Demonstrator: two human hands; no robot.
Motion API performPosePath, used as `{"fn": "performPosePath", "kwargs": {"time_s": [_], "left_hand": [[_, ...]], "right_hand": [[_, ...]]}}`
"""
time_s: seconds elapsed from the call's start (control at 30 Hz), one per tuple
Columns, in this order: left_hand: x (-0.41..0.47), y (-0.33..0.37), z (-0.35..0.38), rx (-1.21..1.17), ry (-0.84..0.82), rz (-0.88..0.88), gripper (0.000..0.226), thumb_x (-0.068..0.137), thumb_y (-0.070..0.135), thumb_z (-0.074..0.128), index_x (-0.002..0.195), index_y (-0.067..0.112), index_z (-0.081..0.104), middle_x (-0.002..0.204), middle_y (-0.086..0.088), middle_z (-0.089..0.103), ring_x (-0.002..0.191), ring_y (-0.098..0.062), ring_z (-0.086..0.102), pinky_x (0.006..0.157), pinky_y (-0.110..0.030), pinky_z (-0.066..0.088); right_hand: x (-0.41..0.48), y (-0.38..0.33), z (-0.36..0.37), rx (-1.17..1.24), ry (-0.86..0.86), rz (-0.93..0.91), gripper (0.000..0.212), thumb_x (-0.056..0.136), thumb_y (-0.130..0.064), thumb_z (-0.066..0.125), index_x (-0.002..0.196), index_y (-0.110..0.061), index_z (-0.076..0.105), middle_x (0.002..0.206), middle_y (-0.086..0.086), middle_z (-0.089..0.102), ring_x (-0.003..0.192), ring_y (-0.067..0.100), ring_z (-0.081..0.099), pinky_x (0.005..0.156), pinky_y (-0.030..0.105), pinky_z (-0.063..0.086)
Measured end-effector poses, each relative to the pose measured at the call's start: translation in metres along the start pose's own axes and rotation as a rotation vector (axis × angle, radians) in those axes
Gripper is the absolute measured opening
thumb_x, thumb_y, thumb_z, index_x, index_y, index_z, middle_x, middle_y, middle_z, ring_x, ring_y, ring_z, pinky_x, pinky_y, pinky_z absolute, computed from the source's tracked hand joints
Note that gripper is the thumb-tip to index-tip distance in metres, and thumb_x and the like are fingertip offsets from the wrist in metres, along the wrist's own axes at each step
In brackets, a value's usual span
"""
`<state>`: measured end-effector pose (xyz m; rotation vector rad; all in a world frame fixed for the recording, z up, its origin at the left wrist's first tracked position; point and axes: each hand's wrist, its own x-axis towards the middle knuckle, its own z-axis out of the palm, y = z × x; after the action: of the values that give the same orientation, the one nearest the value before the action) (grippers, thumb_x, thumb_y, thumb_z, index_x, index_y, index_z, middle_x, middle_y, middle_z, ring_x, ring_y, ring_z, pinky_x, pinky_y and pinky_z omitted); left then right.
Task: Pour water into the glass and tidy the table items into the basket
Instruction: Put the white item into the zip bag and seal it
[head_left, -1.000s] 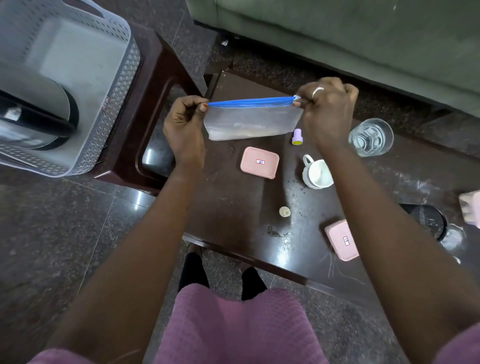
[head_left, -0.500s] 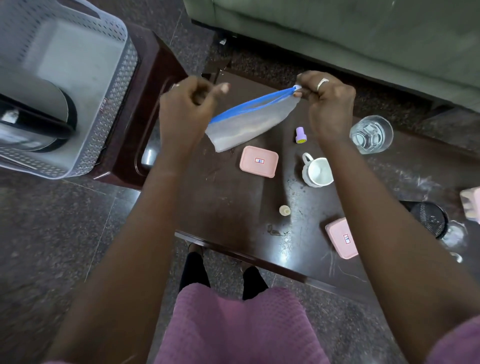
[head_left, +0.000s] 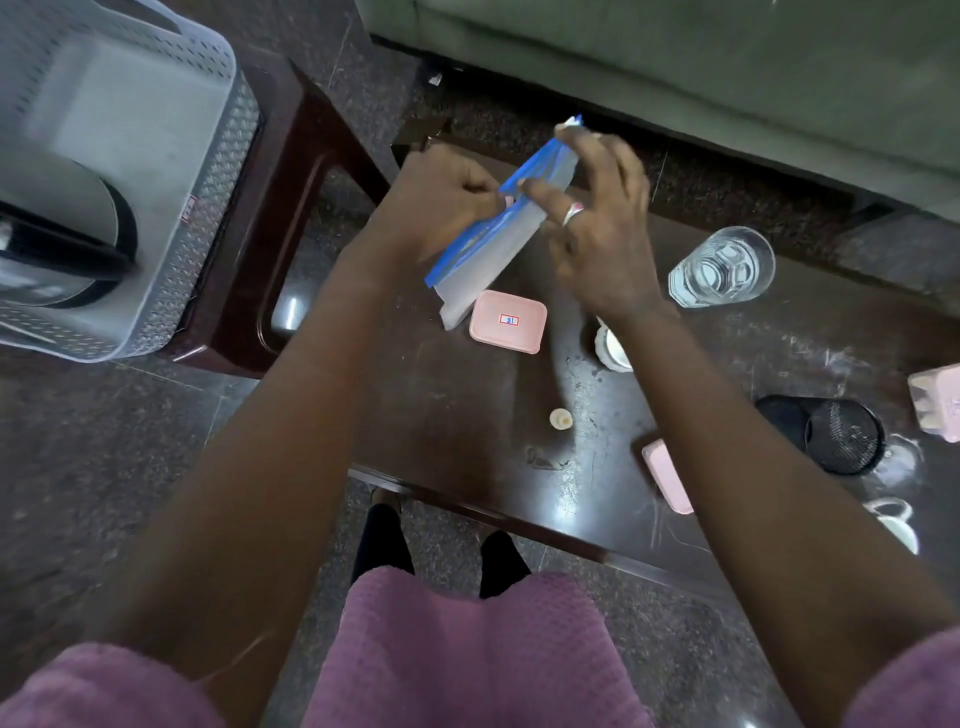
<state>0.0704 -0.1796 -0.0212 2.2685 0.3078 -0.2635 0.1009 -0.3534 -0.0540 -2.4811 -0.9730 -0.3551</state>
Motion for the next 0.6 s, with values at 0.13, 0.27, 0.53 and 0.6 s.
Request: {"fn": "performPosePath", "kwargs": {"time_s": [0.13, 0.27, 0.53, 0.6], "left_hand": [[-0.002, -0.001, -0.001, -0.057, -0.016, -0.049, 0.017, 0.082, 0.024, 0.066, 0.086, 0.010, 0.075, 0.071, -0.007, 0.066, 0.060, -0.001, 0.053, 0.059, -0.015, 0.040], [-0.002, 0.002, 0.000, -0.028, 0.115, -0.052, 0.018, 0.080, 0.020, 0.063, 0.085, 0.008, 0.075, 0.076, -0.014, 0.070, 0.064, -0.009, 0.056, 0.059, -0.015, 0.038], [0.005, 0.006, 0.003, 0.229, 0.521, 0.018, 0.026, 0.080, 0.024, 0.049, 0.075, 0.007, 0.069, 0.076, -0.019, 0.062, 0.072, -0.030, 0.056, 0.065, -0.032, 0.034], [0.003, 0.005, 0.010, 0.209, 0.544, 0.024, 0.025, 0.081, 0.021, 0.050, 0.073, 0.005, 0.067, 0.074, -0.021, 0.061, 0.070, -0.030, 0.054, 0.064, -0.031, 0.032]], "right_hand": [[-0.002, -0.012, 0.008, 0.037, -0.099, 0.144, 0.028, 0.082, -0.013, 0.060, 0.109, -0.016, 0.067, 0.129, 0.015, 0.056, 0.118, 0.038, 0.046, 0.099, 0.047, 0.036], [0.000, -0.006, 0.009, -0.042, -0.121, 0.031, 0.019, 0.082, -0.006, 0.053, 0.091, -0.010, 0.070, 0.116, 0.011, 0.064, 0.117, 0.027, 0.048, 0.095, 0.042, 0.034], [0.008, -0.009, -0.011, -0.122, -0.370, -0.253, 0.019, 0.063, -0.001, 0.049, 0.067, -0.005, 0.066, 0.065, 0.012, 0.064, 0.072, 0.029, 0.065, 0.108, 0.052, 0.025], [0.006, -0.013, -0.012, -0.151, -0.428, -0.262, 0.018, 0.062, -0.003, 0.047, 0.064, -0.005, 0.066, 0.060, 0.013, 0.060, 0.067, 0.031, 0.062, 0.112, 0.048, 0.017]]}}
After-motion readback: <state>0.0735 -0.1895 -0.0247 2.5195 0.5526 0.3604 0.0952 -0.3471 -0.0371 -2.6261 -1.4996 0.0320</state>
